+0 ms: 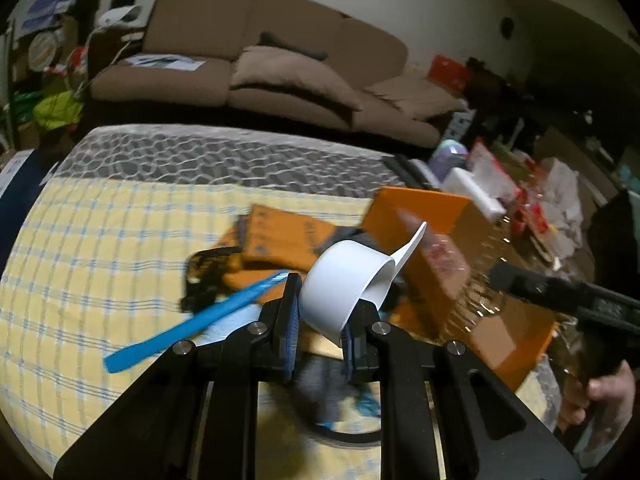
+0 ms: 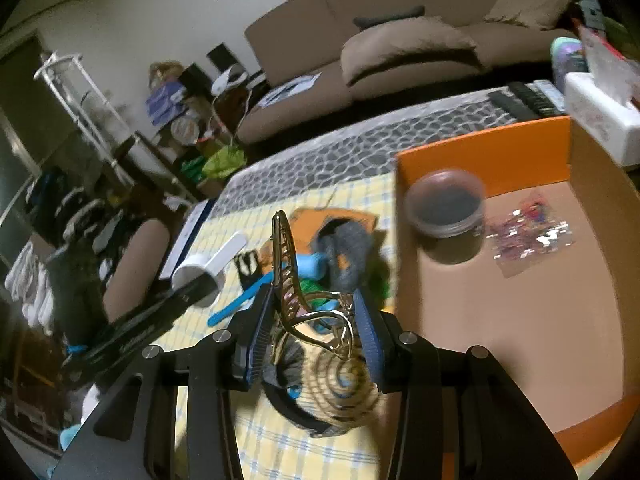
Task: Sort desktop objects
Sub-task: 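Release the gold clip into the box with the right tool while the left tool carries the scoop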
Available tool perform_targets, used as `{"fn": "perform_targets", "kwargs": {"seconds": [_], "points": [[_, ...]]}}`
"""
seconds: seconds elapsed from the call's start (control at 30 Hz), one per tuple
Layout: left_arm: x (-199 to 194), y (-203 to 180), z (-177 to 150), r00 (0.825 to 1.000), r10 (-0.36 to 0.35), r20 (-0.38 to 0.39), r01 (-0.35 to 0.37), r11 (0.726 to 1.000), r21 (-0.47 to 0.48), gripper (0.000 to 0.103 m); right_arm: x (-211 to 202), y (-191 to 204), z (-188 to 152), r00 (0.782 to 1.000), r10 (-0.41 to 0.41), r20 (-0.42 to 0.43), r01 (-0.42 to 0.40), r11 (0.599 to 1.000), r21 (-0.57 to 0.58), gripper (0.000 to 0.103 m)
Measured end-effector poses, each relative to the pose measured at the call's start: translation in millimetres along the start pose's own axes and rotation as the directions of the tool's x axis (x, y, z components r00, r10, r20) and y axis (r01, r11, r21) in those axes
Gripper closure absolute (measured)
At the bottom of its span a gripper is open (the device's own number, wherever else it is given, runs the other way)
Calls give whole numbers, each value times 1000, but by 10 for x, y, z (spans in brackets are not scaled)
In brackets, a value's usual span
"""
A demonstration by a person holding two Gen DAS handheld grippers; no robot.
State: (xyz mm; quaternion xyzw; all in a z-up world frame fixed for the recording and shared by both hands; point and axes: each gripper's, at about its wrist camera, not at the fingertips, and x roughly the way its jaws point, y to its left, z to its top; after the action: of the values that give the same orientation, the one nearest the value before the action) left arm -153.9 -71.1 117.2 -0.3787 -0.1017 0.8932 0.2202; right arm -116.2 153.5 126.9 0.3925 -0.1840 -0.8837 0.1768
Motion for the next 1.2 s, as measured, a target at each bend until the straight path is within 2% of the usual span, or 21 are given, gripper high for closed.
{"fn": "perform_targets", "kwargs": {"seconds": [0.2,0.5,0.7,0.83,0.93,1.03,1.13,1.2], "points": [[-18,-499,-29,998,-61,-12,62,996,70,87,-339,-364,82,998,-37,58,34,997,67,62],[186,-995,-85,994,-93,-51,98,989,114,87,-685,-936,93,990,-125,72,115,984,133,62],[544,-1306,20,992,-26,-122,50,980,195,87,-736,-1206,175,985,-166,49,156,973,168,62],[782,-1521,113,987,25,-158,15,969,248,87,-701,-1293,387,977,-214,9,212,971,107,62],[961,-1675,187,982,45,-186,6,963,268,87,-615,-1396,589,957,-288,-34,289,957,33,62],[1142,-1775,257,976,69,-205,-8,959,282,87,-419,-1533,771,926,-366,-95,363,931,-49,62],[1294,-1813,285,969,90,-230,-22,958,285,87,-150,-1665,891,878,-452,-159,430,890,-154,62],[1372,-1836,281,965,99,-243,-25,957,290,87,61,-1715,929,835,-515,-195,468,850,-241,62]]}}
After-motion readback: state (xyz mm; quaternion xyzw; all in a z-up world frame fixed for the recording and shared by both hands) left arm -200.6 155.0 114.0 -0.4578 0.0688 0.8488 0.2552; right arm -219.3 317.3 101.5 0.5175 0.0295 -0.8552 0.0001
